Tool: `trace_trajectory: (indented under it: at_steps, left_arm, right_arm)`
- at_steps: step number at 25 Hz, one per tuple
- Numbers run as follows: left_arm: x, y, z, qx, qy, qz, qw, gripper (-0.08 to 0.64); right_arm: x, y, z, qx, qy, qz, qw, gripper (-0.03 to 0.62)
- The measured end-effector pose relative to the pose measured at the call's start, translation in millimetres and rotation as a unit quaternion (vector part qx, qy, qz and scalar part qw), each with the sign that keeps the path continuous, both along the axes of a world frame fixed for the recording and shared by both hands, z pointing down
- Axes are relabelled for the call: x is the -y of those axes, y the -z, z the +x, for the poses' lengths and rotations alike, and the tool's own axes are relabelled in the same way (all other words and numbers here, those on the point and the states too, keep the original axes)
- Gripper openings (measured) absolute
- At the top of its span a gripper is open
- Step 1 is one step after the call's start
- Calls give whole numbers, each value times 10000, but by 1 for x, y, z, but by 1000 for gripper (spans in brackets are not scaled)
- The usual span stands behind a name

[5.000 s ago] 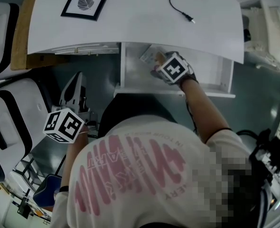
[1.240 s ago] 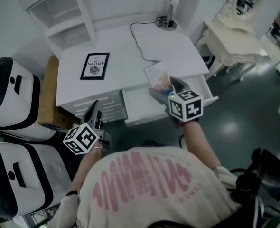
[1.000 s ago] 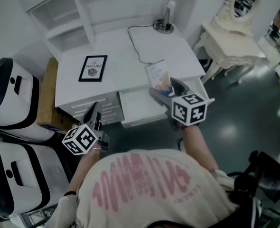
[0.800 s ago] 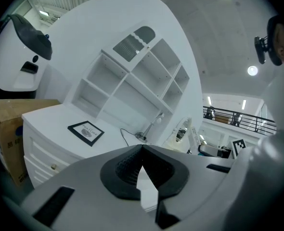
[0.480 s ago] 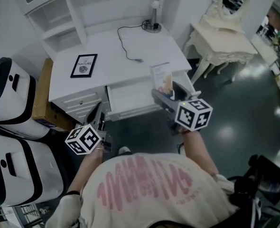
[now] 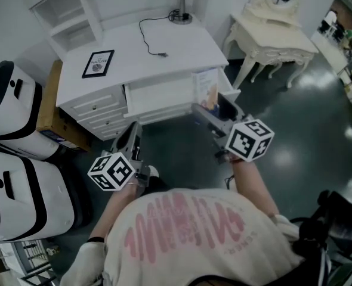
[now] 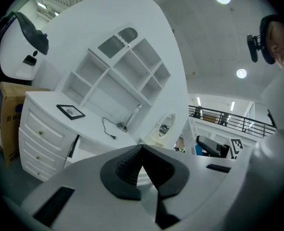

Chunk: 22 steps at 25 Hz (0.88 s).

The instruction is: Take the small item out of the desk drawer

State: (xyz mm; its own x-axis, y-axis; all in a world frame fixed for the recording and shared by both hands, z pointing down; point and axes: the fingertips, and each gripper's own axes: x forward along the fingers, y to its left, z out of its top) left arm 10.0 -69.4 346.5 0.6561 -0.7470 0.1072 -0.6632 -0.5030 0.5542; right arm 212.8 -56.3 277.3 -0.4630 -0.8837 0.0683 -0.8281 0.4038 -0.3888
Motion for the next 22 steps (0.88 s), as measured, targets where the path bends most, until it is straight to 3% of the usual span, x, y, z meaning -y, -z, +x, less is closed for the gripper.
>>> trace_trajectory:
  at_steps: [22]
  left_arm:
    - [-17,0,-6,106,155,-25,9998,28]
  right_arm:
    - [-14,-11,3,-274,81,-34,9996,446]
